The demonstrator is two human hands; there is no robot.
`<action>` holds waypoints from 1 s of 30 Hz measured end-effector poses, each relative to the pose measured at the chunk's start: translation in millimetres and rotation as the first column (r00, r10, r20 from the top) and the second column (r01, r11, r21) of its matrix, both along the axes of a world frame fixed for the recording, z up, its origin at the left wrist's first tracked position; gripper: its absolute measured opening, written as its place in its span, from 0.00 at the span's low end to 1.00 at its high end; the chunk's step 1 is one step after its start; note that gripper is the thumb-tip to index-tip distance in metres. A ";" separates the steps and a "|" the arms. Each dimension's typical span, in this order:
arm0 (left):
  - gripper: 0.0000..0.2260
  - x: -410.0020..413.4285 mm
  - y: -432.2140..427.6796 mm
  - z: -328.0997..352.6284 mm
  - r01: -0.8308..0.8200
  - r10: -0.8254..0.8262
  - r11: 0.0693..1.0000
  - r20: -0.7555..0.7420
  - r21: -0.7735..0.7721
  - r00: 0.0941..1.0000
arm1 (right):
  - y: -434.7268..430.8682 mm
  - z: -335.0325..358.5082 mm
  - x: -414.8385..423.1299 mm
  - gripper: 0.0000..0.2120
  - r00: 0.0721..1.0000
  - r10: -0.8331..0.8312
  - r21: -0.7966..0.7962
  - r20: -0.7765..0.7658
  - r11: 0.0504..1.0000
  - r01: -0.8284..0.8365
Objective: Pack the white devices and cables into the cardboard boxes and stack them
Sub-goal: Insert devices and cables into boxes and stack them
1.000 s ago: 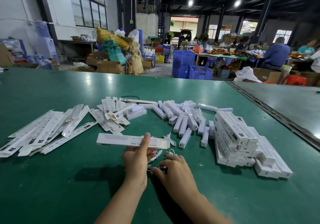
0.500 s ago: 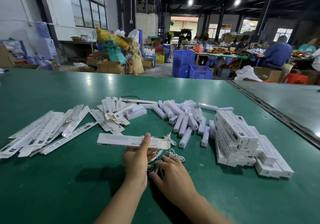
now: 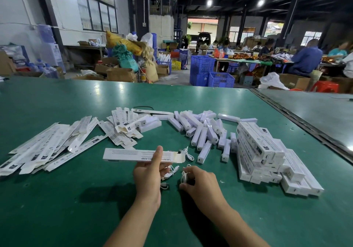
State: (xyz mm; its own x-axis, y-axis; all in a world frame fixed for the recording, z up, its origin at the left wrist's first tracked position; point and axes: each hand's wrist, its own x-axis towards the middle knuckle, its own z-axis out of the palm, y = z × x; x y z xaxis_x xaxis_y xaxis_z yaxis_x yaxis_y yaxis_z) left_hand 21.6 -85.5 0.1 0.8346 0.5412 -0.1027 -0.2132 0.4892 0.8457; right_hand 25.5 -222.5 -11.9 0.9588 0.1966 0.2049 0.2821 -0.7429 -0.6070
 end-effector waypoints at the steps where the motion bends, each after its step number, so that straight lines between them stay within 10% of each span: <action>1: 0.07 0.0 -0.3 0.0 0.001 -0.001 1.000 0.002 0.001 1.000 | -0.5 -0.1 0.3 0.21 1.000 -0.012 0.003 -0.006 1.000 0.012; 12: 0.09 0.0 0.7 -0.5 -0.009 0.009 1.000 -0.001 -0.010 1.000 | -4.2 5.6 -0.1 0.11 0.986 0.130 -0.045 0.100 0.991 -0.126; 19: 0.07 1.2 1.9 -0.8 -0.015 0.015 1.000 0.001 0.022 1.000 | -7.6 17.0 -5.4 0.19 0.964 0.104 0.198 0.246 0.968 -0.155; 30: 0.05 -2.8 -4.5 -1.6 -0.014 0.011 0.990 0.026 0.138 1.000 | -5.4 16.2 -4.7 0.08 0.998 0.048 0.642 -0.034 0.767 -0.015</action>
State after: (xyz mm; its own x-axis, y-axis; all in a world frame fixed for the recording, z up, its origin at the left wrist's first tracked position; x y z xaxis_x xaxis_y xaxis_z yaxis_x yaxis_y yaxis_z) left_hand 18.8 -90.0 -1.4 0.8292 0.5590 -0.0053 -0.2403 0.3649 0.8995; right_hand 20.8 -227.9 4.3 0.9659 0.0655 0.2505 0.2581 -0.1676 -0.9515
